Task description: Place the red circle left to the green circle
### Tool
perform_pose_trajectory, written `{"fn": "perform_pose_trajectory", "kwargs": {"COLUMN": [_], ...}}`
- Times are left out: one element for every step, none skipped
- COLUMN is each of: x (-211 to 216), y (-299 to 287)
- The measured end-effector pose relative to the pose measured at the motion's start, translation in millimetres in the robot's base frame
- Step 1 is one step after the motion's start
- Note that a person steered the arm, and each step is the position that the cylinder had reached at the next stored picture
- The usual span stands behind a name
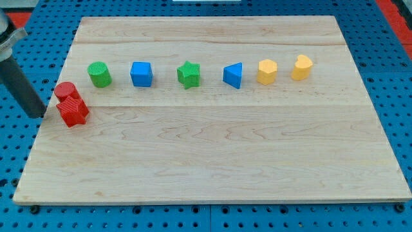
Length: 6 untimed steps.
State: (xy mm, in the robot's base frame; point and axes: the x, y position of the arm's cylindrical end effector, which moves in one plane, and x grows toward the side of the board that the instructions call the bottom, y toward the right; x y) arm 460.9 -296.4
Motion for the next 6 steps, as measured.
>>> {"fn": "perform_pose_trajectory", "kwargs": {"x": [3, 11, 11, 8, 1, -12], "y": [0, 9, 16, 31, 38, 38]}}
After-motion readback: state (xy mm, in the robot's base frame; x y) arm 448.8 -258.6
